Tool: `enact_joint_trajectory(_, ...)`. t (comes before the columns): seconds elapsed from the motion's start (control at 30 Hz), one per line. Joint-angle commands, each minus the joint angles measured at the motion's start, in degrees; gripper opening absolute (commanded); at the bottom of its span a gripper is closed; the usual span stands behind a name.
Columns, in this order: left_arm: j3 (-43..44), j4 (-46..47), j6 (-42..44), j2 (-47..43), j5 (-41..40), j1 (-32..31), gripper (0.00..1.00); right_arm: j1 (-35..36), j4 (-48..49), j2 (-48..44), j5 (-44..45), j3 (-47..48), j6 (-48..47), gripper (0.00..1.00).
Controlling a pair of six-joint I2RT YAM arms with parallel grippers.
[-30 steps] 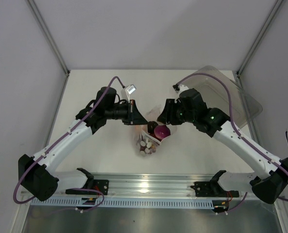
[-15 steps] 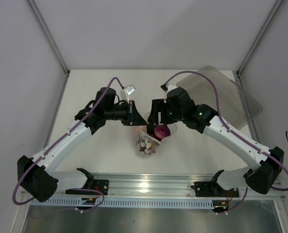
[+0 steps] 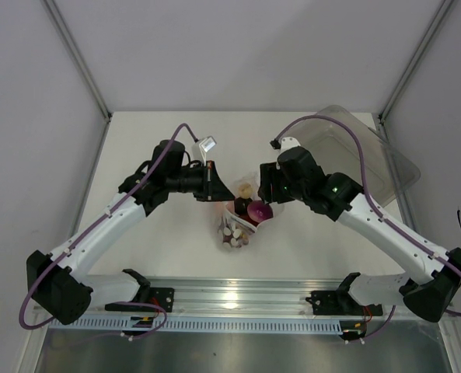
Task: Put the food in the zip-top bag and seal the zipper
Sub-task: Place the fake vegetable in the zipper food storage bag, then adjust the zipper food storage bag at the center of the board.
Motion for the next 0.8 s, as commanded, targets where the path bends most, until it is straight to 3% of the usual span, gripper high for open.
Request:
enact_joint_trajectory(0.0,2.6,1.3,0.8,-1.3,0.5,-0.2,0.01,-0.9,-2.3,-1.4,4.7,-1.9,-2.4,0.61)
enact_joint_trajectory(0.27,2.7,0.6,1.1,-1.6,0.9,-0.2,0.01,-3.6,-2.0,-2.5,2.7,-7.7,-2.0,0.56)
enact_joint_trajectory(0.37,2.7,0.8,1.0,-1.6,1.5,-0.3,0.01,-4.1,-1.5,-2.5,2.0,-8.8,-1.8,0.5)
enact_joint_trajectory(0.5,3.1,0.1,1.7,-1.2,2.2,-0.3,0.01,-4.3,-0.9,-2.6,0.1,-10.0,-1.4,0.24)
enact_joint_trajectory(0.6,3.4,-0.9,2.6,-1.1,2.7,-0.4,0.01,-4.3,0.3,-4.1,-3.2,-11.3,-0.5,0.11)
enact_joint_trajectory(0.7,3.8,-1.9,3.3,-0.8,2.8,-0.4,0.01,-4.4,0.6,-6.1,-5.3,-11.3,0.6,0.0)
enact_joint_trajectory(0.77,4.1,-2.8,4.4,-0.6,2.8,-0.7,0.01,-4.2,0.8,-7.3,-8.4,-11.3,2.0,0.0)
